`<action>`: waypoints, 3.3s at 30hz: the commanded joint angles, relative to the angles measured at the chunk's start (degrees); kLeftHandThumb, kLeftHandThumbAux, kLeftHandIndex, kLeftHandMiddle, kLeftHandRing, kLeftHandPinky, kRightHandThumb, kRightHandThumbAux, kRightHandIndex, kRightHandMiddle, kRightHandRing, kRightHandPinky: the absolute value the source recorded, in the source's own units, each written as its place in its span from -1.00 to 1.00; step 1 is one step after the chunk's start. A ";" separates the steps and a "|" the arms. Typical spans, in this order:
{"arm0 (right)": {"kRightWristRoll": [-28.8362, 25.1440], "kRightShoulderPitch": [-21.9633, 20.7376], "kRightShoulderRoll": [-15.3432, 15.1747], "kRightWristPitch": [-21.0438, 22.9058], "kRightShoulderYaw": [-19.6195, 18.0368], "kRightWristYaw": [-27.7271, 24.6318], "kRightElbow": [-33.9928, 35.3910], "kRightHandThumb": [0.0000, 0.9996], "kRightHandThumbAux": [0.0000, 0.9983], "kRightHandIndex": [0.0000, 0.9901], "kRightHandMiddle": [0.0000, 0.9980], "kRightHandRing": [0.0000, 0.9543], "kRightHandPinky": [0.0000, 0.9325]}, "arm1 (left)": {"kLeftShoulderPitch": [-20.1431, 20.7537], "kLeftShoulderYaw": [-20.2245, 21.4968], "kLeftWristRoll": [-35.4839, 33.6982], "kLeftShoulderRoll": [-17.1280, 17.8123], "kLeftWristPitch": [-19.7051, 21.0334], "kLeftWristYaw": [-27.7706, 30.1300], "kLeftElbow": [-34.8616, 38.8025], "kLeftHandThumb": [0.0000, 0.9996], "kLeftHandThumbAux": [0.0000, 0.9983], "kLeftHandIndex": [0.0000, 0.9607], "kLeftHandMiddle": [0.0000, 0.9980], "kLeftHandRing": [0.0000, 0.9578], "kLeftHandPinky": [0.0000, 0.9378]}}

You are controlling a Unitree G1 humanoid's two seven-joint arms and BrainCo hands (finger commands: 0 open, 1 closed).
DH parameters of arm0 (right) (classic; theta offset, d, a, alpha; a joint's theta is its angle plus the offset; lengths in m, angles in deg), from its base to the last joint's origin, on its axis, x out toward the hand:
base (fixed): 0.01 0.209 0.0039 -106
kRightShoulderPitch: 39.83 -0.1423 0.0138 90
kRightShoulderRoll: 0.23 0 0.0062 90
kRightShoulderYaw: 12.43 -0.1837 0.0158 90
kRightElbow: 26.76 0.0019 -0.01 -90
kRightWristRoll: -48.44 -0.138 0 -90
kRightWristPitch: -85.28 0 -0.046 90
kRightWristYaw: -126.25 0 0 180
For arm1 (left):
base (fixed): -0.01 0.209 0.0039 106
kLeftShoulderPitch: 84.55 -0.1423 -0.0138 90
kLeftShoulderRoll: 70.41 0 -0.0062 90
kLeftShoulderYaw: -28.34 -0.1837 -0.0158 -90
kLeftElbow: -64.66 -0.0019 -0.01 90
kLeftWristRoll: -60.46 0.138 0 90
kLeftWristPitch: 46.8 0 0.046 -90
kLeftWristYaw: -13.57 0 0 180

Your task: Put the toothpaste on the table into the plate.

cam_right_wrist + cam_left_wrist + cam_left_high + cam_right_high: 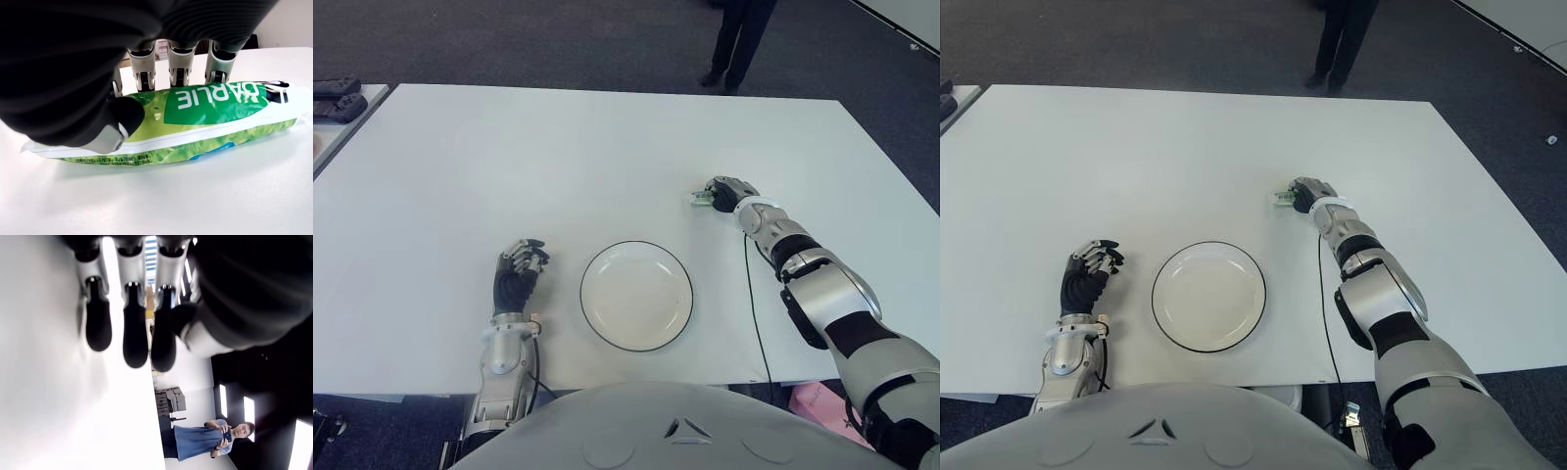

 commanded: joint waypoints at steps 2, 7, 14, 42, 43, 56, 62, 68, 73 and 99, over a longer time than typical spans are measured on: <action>1.85 5.45 1.91 -0.40 2.30 -0.60 -2.49 0.68 0.36 -0.20 0.04 0.43 0.45 | -0.84 -0.05 -0.57 -0.08 1.46 0.31 -0.24 0.41 0.44 -0.10 0.11 0.15 0.19; 2.83 5.34 1.82 -0.43 3.64 0.77 -2.50 0.69 0.36 -0.21 0.09 0.52 0.53 | -0.99 -0.11 -0.77 0.03 1.78 0.47 0.03 0.41 0.44 -0.10 0.11 0.15 0.19; 3.09 5.26 1.78 -0.95 4.69 2.60 -2.38 0.69 0.36 -0.20 0.13 0.60 0.58 | -1.21 -0.14 -0.66 0.07 2.11 0.37 0.62 0.41 0.44 -0.10 0.12 0.16 0.19; -1.04 3.47 2.07 -4.92 -0.28 13.61 -0.79 0.69 0.36 -0.19 0.13 0.69 0.67 | -0.25 0.01 -1.59 0.53 1.80 0.71 -0.15 0.41 0.44 -0.10 0.15 0.18 0.21; -1.03 3.29 1.88 -5.83 -0.43 14.50 -0.48 0.69 0.36 -0.19 0.13 0.70 0.67 | -0.17 0.01 -1.67 0.55 1.71 0.75 -0.25 0.41 0.44 -0.10 0.15 0.18 0.21; -0.62 2.77 -0.44 -13.96 -1.04 22.14 2.60 0.69 0.37 -0.20 0.10 0.74 0.81 | 0.54 -0.10 -1.41 0.74 1.05 0.32 -1.24 0.41 0.44 -0.10 0.14 0.18 0.21; -0.76 2.48 -1.61 -17.35 -1.70 24.74 4.33 0.69 0.37 -0.20 0.09 0.75 0.79 | 0.76 -0.17 -1.24 0.61 0.13 0.09 -1.84 0.41 0.44 -0.10 0.13 0.18 0.22; -1.12 2.74 -2.37 -20.04 -2.62 25.58 5.62 0.69 0.37 -0.20 0.09 0.76 0.81 | 0.92 -0.17 -1.19 0.60 -0.08 0.07 -2.14 0.41 0.44 -0.10 0.13 0.18 0.22; -1.77 3.89 -3.33 -23.35 -3.71 26.50 9.63 0.69 0.37 -0.20 0.09 0.77 0.81 | 1.08 -0.21 -1.29 0.63 -0.08 0.23 -2.45 0.41 0.44 -0.10 0.12 0.17 0.21; -7.04 19.25 -4.52 -31.91 -8.00 16.91 38.05 0.70 0.36 -0.20 0.11 0.82 0.88 | 1.47 -0.40 -0.50 0.26 0.19 -0.28 -2.66 0.41 0.44 -0.10 0.14 0.18 0.21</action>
